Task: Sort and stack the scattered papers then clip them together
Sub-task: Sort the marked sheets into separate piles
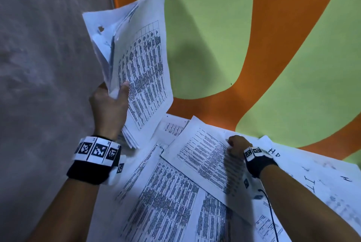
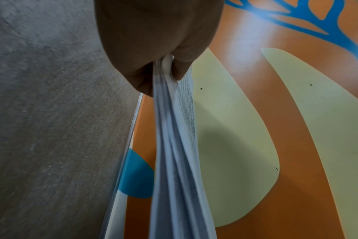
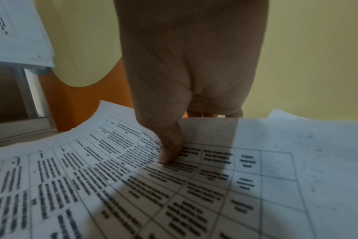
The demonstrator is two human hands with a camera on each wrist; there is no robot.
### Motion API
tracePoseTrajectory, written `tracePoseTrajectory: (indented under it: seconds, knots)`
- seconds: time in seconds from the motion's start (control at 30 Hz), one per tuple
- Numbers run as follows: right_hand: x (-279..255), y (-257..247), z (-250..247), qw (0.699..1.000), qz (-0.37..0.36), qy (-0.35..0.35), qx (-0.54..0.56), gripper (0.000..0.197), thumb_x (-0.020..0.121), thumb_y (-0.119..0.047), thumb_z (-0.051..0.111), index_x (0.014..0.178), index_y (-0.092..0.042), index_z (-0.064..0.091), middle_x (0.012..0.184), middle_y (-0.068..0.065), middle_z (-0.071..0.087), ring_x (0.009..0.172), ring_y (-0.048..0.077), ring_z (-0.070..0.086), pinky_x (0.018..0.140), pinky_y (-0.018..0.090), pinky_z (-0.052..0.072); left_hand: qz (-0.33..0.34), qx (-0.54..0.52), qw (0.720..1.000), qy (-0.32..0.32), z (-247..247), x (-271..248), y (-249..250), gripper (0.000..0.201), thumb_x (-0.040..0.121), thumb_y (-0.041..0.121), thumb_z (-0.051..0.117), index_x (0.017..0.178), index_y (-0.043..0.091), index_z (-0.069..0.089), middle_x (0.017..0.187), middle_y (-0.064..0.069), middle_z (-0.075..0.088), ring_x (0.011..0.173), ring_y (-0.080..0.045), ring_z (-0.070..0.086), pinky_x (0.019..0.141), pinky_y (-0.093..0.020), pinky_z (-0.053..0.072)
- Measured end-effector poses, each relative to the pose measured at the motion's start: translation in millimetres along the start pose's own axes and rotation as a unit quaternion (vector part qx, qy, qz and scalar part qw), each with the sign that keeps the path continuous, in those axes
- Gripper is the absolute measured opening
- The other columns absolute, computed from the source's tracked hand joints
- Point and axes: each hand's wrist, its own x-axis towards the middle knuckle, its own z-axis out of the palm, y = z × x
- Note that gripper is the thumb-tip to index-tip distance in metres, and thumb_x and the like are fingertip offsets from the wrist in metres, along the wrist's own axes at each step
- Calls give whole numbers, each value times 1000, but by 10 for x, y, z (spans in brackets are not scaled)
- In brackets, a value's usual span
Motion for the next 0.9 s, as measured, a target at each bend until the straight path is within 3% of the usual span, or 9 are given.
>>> tracePoseTrajectory:
  seconds: [0.07,0.13,0.23,0.33,0.43,0.53,0.67,0.83,0.9]
  knots:
    - [-9,-15,-31,1000,-5,14,14,22,85,-16,57,68,-15,43,92,9,54,100,30,61,80,35,48,-8,-4,1000,-1,-4,15,-9,12,83,31,70,89,22,64,80,13,67,71,-8,66,77,-37,56]
    - [-40,-29,-70,999,-6,40,32,14,85,-14,58,97,-17,53,109,11,59,105,29,58,85,36,47,-12,-10,1000,-2,-15,28,-27,15,81,35,70,89,24,65,81,14,68,78,-14,69,79,-42,58]
    - [-77,-12,-117,995,-28,46,86,55,83,-4,59,135,-13,41,140,10,49,120,30,53,88,28,43,-10,-18,1000,1,-18,29,-48,15,81,35,70,90,23,66,86,2,70,83,-17,70,81,-43,58]
    - [-210,19,-220,989,-55,85,109,35,83,-2,58,117,-11,59,138,13,54,114,31,58,83,28,46,-6,-19,1000,0,-19,10,-39,16,83,32,70,93,21,65,88,-1,69,79,-12,68,79,-37,57]
    - [-425,57,-468,972,-62,165,156,34,78,-4,64,109,-17,66,98,14,71,84,29,67,68,33,53,-8,-17,1000,0,-58,16,-42,13,84,29,70,94,23,63,85,5,68,72,6,65,75,-25,53]
    - [-691,210,-783,942,-64,246,218,13,79,-6,72,83,-15,63,75,10,66,53,16,56,46,26,40,-9,-13,1000,6,-124,37,-37,13,86,26,68,97,20,64,84,10,66,65,17,60,66,-13,49]
    - [-959,533,-814,866,-19,322,382,19,79,-14,75,82,3,66,73,22,68,62,18,55,57,37,48,-17,-9,1000,13,-223,56,-53,22,86,30,68,103,16,67,92,3,69,69,4,65,74,-18,51]
    - [-1368,101,-141,756,46,154,634,25,85,-10,68,71,8,59,50,10,56,45,10,42,46,15,33,-12,9,1000,20,-273,3,-41,16,84,34,69,95,25,61,91,-1,68,81,-19,69,78,-34,56]
    - [-1429,-202,262,729,79,93,674,26,85,-8,68,76,15,61,63,27,67,57,16,52,56,25,40,-15,9,1000,19,-284,-26,-34,18,83,37,69,93,24,62,89,-4,68,80,-21,68,77,-37,56]
